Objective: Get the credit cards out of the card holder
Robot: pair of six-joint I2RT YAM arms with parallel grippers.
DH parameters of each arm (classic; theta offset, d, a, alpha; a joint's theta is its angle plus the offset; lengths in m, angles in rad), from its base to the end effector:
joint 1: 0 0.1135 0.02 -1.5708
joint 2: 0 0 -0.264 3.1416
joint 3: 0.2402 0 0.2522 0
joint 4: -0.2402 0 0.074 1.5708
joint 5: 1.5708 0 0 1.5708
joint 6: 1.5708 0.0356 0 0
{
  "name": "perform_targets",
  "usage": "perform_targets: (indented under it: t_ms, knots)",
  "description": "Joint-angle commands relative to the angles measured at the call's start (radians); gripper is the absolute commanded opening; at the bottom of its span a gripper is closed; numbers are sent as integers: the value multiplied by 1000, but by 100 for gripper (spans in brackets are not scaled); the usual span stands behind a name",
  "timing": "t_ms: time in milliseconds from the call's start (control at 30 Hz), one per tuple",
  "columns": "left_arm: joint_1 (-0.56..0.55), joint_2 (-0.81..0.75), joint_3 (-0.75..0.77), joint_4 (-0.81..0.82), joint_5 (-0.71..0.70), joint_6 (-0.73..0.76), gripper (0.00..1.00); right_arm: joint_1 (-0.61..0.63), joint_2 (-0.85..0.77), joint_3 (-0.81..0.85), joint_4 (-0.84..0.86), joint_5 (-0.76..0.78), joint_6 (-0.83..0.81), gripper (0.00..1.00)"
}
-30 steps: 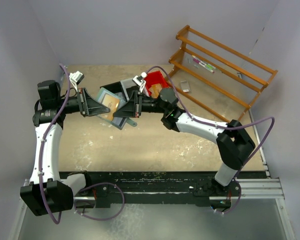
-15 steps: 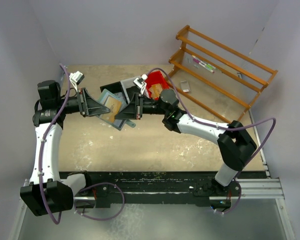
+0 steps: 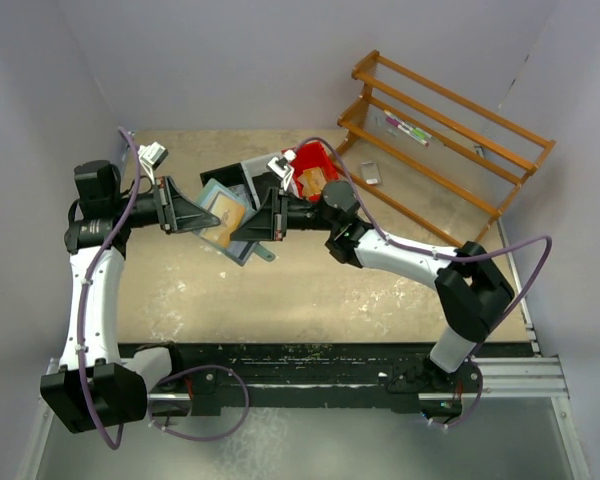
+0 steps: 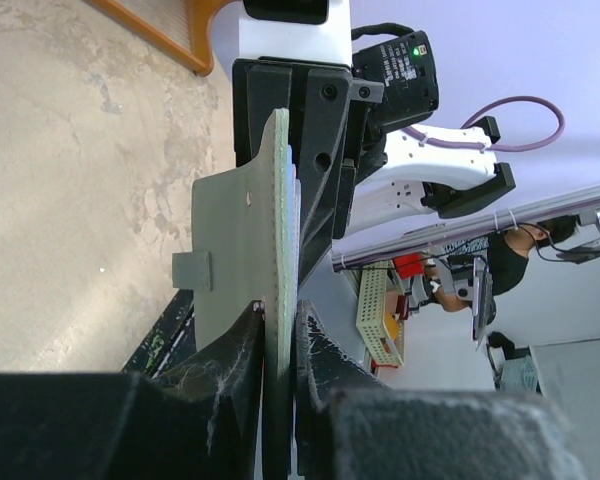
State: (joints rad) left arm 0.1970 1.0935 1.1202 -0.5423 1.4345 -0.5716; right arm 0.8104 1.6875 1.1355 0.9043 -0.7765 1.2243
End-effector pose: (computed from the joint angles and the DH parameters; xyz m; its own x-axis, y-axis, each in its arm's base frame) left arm 0.2134 0.0066 0.3756 -0.8495 -0.2445 -0.4674 0.4270 0.2017 -0.8815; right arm 0.2466 0.2955 0.3326 -0.8318 0.0991 -0.5462 -0.5532 -0.2300 0.8007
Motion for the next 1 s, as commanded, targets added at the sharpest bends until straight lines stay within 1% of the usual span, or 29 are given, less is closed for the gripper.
perform_targets:
  t_ms: [0, 200, 233, 267, 400, 467, 533, 600, 733, 967]
  knots:
    - [1, -32, 52, 16, 71, -6, 17, -8, -29, -30, 37, -3, 5, 0]
    - [1, -38, 57, 16, 67, -2, 18, -17, -36, -56, 59, 10, 33, 0]
    - [0, -40, 56, 17, 66, 0, 18, -20, -37, -61, 69, 15, 48, 5]
    - [0, -40, 55, 16, 65, 1, 18, -23, -37, -65, 84, 22, 63, 12]
    - [0, -41, 56, 15, 59, 8, 18, -25, -30, -43, 127, 49, 112, 33]
    - [0, -43, 58, 15, 57, 9, 18, -25, -25, -19, 119, 62, 116, 35]
    - [1, -45, 60, 13, 58, 9, 18, -25, -13, 2, 124, 69, 126, 35]
    - [1, -48, 59, 12, 57, 13, 18, -25, 4, 19, 138, 69, 141, 33]
    - [0, -50, 59, 0, 55, 25, 19, -25, 27, 33, 172, 72, 163, 21]
    - [0, -53, 64, -45, 39, 81, 19, -27, 19, 34, 177, 64, 168, 9]
